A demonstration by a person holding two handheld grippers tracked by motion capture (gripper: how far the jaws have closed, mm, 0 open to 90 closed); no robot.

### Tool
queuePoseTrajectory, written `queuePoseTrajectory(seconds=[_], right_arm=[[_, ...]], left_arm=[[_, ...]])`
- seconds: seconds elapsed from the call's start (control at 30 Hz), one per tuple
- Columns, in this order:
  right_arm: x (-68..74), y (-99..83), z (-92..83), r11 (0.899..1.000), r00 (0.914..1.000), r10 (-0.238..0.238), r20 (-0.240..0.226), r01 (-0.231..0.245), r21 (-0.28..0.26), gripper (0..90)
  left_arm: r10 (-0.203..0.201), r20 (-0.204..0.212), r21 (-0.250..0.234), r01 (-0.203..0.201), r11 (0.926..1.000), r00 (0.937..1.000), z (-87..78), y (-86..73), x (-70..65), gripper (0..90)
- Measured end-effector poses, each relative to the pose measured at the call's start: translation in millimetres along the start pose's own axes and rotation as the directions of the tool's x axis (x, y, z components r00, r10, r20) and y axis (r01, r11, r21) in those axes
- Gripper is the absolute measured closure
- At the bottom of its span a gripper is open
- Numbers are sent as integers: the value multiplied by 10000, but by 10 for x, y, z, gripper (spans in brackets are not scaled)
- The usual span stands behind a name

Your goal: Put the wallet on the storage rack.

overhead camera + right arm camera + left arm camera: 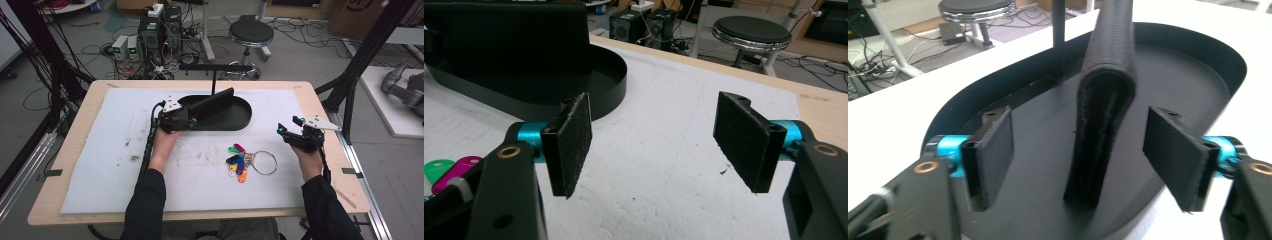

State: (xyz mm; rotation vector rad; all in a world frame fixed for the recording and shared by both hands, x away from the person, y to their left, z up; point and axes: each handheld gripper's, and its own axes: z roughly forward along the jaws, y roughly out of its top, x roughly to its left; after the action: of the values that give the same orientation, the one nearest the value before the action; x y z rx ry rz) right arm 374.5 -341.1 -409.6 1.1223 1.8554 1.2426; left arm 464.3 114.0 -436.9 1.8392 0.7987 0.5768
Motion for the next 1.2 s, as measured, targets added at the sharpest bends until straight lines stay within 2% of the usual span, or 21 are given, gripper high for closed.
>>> queuePoseTrajectory(seconds=[0.1,0.27,0.3,0.37,0.4,0.43,0.47,0.5,0.6,0.67,0.77,0.9,1.03,1.2], right_arm=[[-6,0,-8,10000,10000,-21,4,21,-2,320],[-12,-1,-21,10000,10000,-12,13,12,14,320],[-14,-2,-22,10000,10000,-16,12,16,12,320],[-15,-2,-24,10000,10000,-31,15,31,26,320],[-14,-3,-26,10000,10000,-16,13,16,28,320],[-15,-2,-29,10000,10000,-43,8,43,38,320],[-12,-1,-33,10000,10000,-39,10,39,33,320],[-12,-1,-33,10000,10000,-39,10,39,33,320],[-2,-1,-36,10000,10000,-74,-12,74,31,320],[11,0,-37,9999,9999,-132,-61,133,78,320],[36,1,-31,9995,9995,-298,-104,299,110,320],[71,2,-24,9987,9988,-459,-158,462,220,320],[76,1,-30,9983,9984,-536,-181,540,232,320],[58,-6,-48,9989,9992,-393,-104,395,243,320]], left_arm=[[-104,69,28,103,9999,9999,-66,42,-7,260],[60,-90,230,-58,9997,9999,-223,153,-63,260],[13,-153,324,-8,9995,9999,-254,173,-75,260],[-140,0,347,140,9993,9999,-359,227,-105,260],[-140,0,347,140,9993,9999,-359,227,-105,260],[-196,-13,263,197,9995,9998,-397,241,-124,260],[-297,-33,-58,297,9995,9996,-489,243,-161,264],[-297,-33,-58,297,9995,9996,-489,243,-161,266],[-704,280,-406,715,9966,9971,-627,233,-187,267],[-795,405,-540,817,9952,9960,-721,215,-205,266],[-715,450,-660,744,9950,9964,-854,179,-225,266],[-1031,779,-961,1104,9892,9916,-1038,61,-236,266],[-1097,575,-926,1147,9891,9923,-1188,-93,-245,261],[-1136,182,-920,1148,9891,9934,-1353,-293,-255,261]])
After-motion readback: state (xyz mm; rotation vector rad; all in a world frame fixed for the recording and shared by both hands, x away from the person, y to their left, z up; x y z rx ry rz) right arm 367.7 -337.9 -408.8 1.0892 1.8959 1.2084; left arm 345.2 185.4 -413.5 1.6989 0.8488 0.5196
